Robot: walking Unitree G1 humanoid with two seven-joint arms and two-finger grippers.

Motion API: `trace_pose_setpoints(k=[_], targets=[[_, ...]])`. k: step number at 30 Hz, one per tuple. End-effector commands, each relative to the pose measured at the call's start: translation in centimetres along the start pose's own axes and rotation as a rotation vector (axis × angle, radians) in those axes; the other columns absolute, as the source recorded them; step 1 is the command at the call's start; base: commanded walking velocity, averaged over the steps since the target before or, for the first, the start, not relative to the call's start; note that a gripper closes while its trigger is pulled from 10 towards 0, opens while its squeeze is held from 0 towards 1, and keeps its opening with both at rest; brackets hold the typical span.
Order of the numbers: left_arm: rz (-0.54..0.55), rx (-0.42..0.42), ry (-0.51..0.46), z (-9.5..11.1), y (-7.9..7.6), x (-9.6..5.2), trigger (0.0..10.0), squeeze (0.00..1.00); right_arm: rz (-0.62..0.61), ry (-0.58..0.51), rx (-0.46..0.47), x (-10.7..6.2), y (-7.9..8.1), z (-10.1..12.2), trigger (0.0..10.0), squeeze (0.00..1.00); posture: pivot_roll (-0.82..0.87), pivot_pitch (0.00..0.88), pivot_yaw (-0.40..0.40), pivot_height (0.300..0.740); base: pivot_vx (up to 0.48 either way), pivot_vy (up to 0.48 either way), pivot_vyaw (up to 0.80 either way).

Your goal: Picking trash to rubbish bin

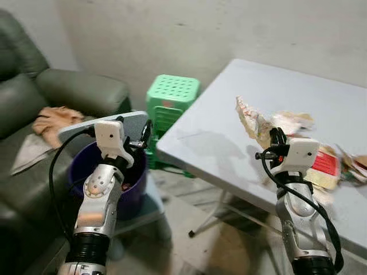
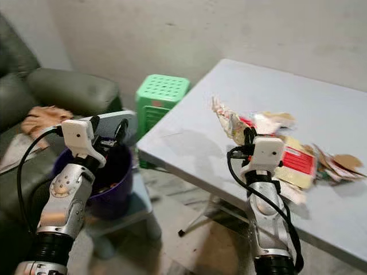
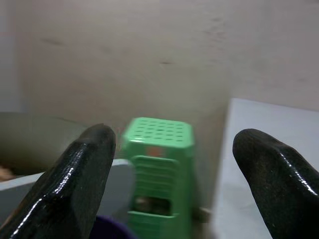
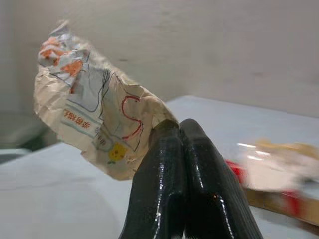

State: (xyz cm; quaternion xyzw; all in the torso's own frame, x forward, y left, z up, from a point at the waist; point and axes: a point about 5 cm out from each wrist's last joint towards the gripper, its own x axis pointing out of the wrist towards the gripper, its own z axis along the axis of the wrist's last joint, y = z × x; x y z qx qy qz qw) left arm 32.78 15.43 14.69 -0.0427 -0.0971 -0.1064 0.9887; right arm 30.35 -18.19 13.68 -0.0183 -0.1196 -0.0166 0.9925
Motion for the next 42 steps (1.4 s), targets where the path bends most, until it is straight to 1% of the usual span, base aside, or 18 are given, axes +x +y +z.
trace_pose_setpoints(k=[1,4,6,8,10,16,20,37,42], targets=[[0.002,0.012,0.007,0.2,0.1,0.3,10.0,0.00,0.002,-0.019,-0.003,0.2,0.2,0.7,10.0,0.00,0.05,0.005,0.004,0.715,0.000,0.000,0.80],[0.002,0.009,0.018,0.1,0.1,0.4,10.0,0.00,0.003,-0.006,0.000,0.3,0.3,0.6,10.0,0.00,0.05,0.008,0.003,0.715,0.000,0.000,0.80],[-0.005,-0.022,0.029,0.0,0.0,0.4,10.0,0.00,0.008,-0.001,-0.002,0.3,0.4,0.5,10.0,0.00,0.05,0.008,0.003,0.715,0.000,0.000,0.80],[-0.007,-0.018,0.033,-0.1,0.0,0.5,10.0,0.00,0.013,0.001,-0.002,0.3,0.5,0.6,10.0,0.00,0.06,0.009,0.002,0.715,0.000,0.000,0.80],[-0.004,-0.023,0.037,-0.2,-0.1,0.5,10.0,0.00,0.020,0.001,-0.003,0.4,0.7,0.6,10.0,0.00,0.06,0.009,-0.002,0.715,0.000,0.458,0.80],[0.010,0.007,0.042,-0.2,0.0,0.6,10.0,0.00,0.031,0.007,-0.004,0.5,0.8,0.7,10.0,0.00,0.06,0.008,-0.007,0.715,0.000,0.076,0.80],[0.014,-0.012,0.046,-0.2,-0.1,0.6,10.0,0.00,0.042,0.010,-0.009,0.6,1.0,0.7,10.0,0.00,0.06,0.009,-0.009,0.715,0.000,0.000,0.80],[0.027,0.004,0.063,-0.4,-0.2,0.8,10.0,0.00,0.070,0.025,-0.020,0.6,1.2,0.6,10.0,0.00,0.05,0.009,-0.014,0.715,0.000,0.000,0.80],[0.022,0.009,0.070,-0.5,-0.3,0.8,10.0,0.00,0.086,0.011,-0.018,0.6,1.4,0.7,10.0,0.00,0.05,0.009,-0.015,0.715,0.000,0.000,0.77]])
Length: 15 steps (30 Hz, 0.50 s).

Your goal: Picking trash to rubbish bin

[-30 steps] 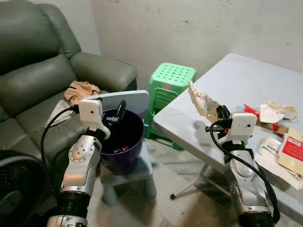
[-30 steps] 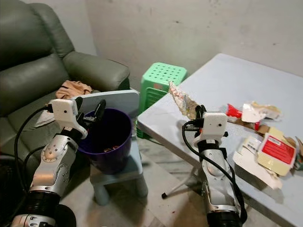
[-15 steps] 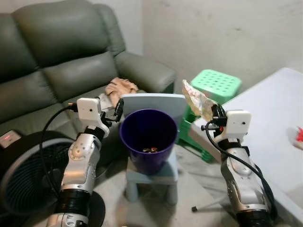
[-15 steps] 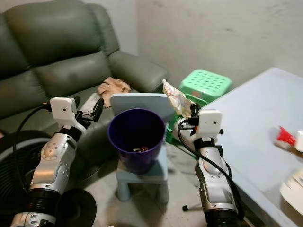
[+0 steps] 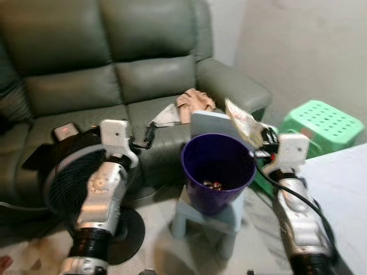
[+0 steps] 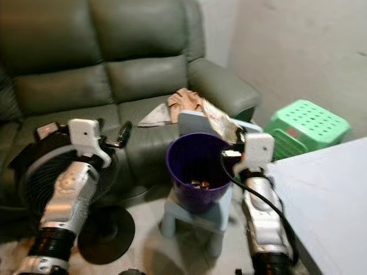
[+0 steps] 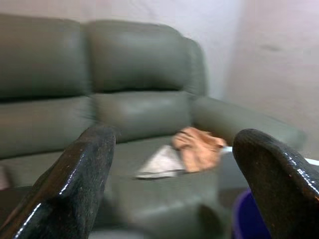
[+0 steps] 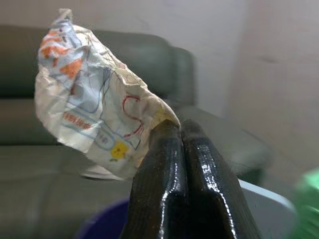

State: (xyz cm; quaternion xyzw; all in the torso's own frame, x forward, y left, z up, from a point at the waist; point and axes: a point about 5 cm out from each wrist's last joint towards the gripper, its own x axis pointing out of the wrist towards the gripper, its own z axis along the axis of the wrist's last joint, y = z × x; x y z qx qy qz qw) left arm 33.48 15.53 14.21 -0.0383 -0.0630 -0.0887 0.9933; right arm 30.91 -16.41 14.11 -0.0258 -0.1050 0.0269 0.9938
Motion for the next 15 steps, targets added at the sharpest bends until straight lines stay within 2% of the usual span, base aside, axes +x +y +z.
trace_pose_setpoints(k=[1,12,15], targets=[[-0.018,0.003,0.005,0.04,-0.59,0.23,10.0,0.00,0.000,-0.020,-0.003,-0.13,-0.36,0.34,10.0,0.00,0.06,0.009,-0.016,0.715,0.000,0.000,0.00],[-0.032,-0.014,0.003,0.08,-0.65,0.27,10.0,0.00,0.031,-0.019,0.015,-0.07,-0.02,0.29,10.0,0.00,0.06,0.007,-0.020,0.715,0.000,0.000,0.00],[-0.034,-0.017,0.003,0.06,-0.64,0.25,10.0,0.00,0.037,-0.020,0.015,-0.06,0.03,0.29,10.0,0.00,0.06,0.005,-0.020,0.715,0.258,0.000,0.00]])
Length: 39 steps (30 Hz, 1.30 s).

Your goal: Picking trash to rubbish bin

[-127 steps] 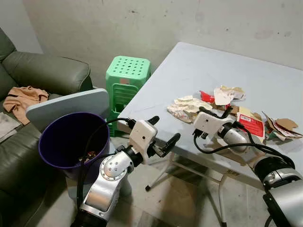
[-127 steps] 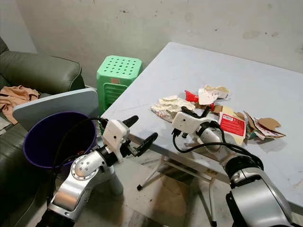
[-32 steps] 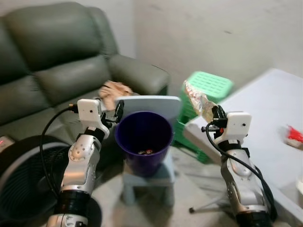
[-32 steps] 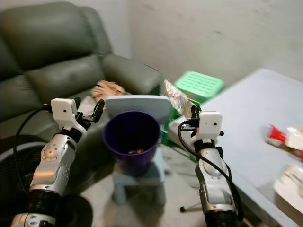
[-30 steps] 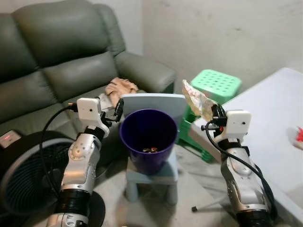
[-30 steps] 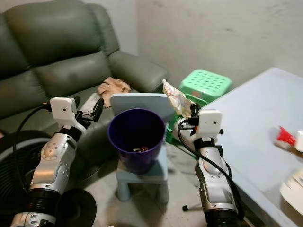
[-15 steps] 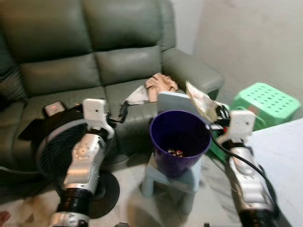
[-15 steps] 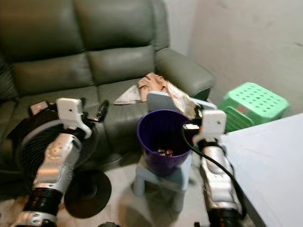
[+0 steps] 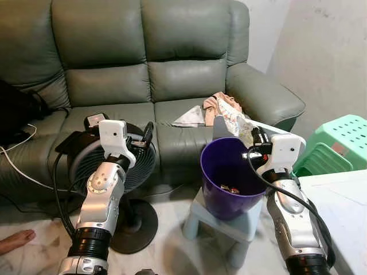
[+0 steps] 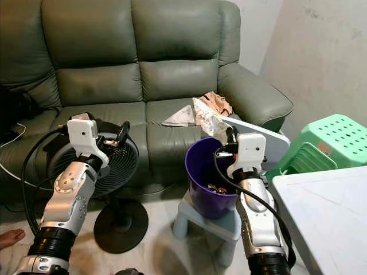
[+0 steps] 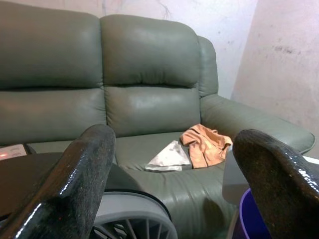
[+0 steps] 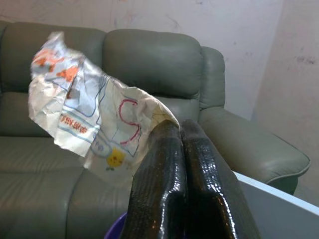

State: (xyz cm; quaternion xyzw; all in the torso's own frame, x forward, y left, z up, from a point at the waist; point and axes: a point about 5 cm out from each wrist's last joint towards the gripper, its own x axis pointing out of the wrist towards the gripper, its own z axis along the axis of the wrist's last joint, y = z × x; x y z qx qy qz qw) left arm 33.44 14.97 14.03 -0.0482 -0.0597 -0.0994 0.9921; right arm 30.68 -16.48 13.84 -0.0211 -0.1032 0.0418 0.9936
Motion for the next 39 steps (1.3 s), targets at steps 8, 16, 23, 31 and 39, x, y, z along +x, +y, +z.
trace_pose_setpoints(k=[8,16,23,31,39], targets=[[-0.016,0.003,-0.002,0.3,-0.1,0.3,10.0,0.00,0.019,-0.020,0.003,0.3,0.1,0.4,10.0,0.00,0.06,0.003,-0.022,0.715,0.283,0.000,0.00],[-0.022,0.001,-0.007,0.4,-0.3,0.5,10.0,0.00,0.029,-0.021,0.006,0.4,0.3,0.5,10.0,0.00,0.06,0.000,-0.024,0.715,0.282,0.000,0.00],[-0.010,0.014,-0.021,0.5,-0.3,0.4,10.0,0.00,0.040,-0.016,0.004,0.4,0.4,0.4,10.0,0.00,0.06,0.000,-0.027,0.715,0.241,0.000,0.00],[-0.068,0.009,-0.026,0.2,-1.5,0.0,10.0,0.00,0.104,0.039,-0.079,1.2,0.2,-0.3,10.0,0.00,0.06,0.007,-0.029,0.715,0.000,0.000,0.00],[-0.138,0.044,-0.030,-0.5,-3.3,-1.0,10.0,0.00,0.149,0.107,-0.093,2.1,-0.4,-1.7,10.0,0.00,0.07,0.027,-0.043,0.715,0.000,0.000,0.00]])
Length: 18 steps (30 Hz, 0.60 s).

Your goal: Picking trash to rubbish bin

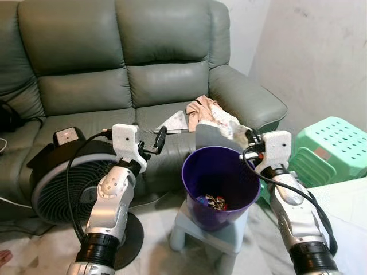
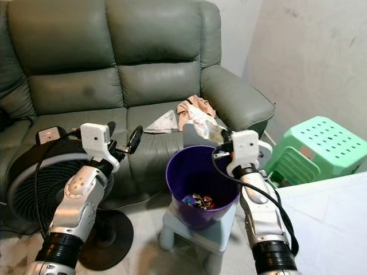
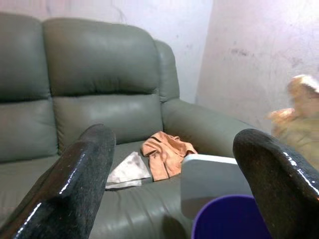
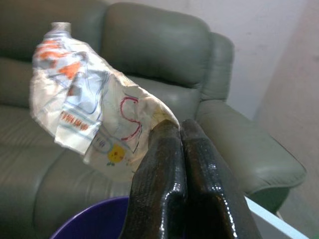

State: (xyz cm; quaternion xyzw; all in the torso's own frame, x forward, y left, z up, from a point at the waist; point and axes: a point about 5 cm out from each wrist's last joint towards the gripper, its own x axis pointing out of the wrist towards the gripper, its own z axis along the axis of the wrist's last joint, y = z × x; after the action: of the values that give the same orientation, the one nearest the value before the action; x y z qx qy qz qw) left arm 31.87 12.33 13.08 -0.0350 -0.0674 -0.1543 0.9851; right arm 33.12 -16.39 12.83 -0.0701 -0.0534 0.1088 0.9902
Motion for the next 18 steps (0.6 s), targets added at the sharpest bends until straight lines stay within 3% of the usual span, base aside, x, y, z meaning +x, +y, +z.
trace_pose_setpoints(k=[1,5,18], targets=[[-0.026,0.023,-0.016,0.3,-0.9,0.0,10.0,0.00,0.000,0.031,-0.007,0.2,-0.4,-0.5,10.0,0.00,0.08,0.036,-0.052,0.715,0.000,0.000,0.00],[-0.095,0.002,0.007,-0.6,-3.2,-1.1,10.0,0.00,0.020,0.078,-0.011,1.4,-0.1,-1.0,10.0,0.00,0.10,0.055,-0.076,0.715,0.000,0.000,0.00],[-0.301,0.025,0.031,-1.0,-7.3,-3.2,10.0,0.00,-0.006,0.139,-0.062,4.6,0.7,-0.4,10.0,0.00,0.15,0.077,-0.129,0.715,0.000,0.000,0.00]])
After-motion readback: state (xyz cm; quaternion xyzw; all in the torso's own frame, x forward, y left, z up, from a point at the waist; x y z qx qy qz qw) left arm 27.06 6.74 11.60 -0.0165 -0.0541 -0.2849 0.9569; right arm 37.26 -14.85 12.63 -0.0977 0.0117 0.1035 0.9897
